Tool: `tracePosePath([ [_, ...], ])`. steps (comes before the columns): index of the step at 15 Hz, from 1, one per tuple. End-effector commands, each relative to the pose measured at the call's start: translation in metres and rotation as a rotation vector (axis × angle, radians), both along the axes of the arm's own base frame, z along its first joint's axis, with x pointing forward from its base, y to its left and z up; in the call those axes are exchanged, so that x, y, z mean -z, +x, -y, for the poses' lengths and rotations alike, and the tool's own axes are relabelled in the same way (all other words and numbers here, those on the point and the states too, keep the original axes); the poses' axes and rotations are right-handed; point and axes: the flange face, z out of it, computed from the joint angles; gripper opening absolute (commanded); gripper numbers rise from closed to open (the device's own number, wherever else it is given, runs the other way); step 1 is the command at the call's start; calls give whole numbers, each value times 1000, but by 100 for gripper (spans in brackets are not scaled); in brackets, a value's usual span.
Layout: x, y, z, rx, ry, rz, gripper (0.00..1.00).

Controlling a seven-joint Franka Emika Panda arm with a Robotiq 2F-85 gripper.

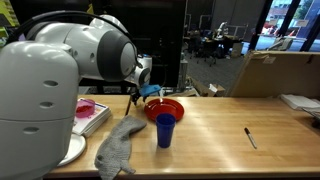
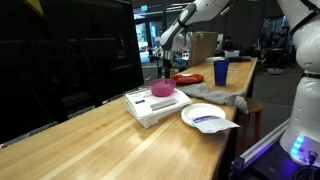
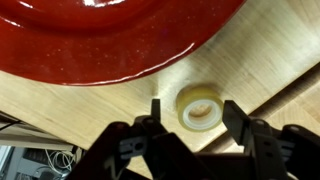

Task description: Move the cup to the right then place the tape on the plate

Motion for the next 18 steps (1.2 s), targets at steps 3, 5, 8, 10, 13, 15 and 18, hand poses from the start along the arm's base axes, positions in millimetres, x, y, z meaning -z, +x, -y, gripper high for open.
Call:
tracePosePath([
  [3,1,0,0,0,0,-3,81],
  [5,2,0,0,0,0,-4,81],
  [8,3,2,-3,-11,9,-5,99],
  [10,5,4,-6,-18,15,-6,100],
  [13,5,5,-8,-22,20,-6,100],
  [15,5,6,-10,-23,23,-6,100],
  [18,5,5,-13,-23,28,-7,100],
])
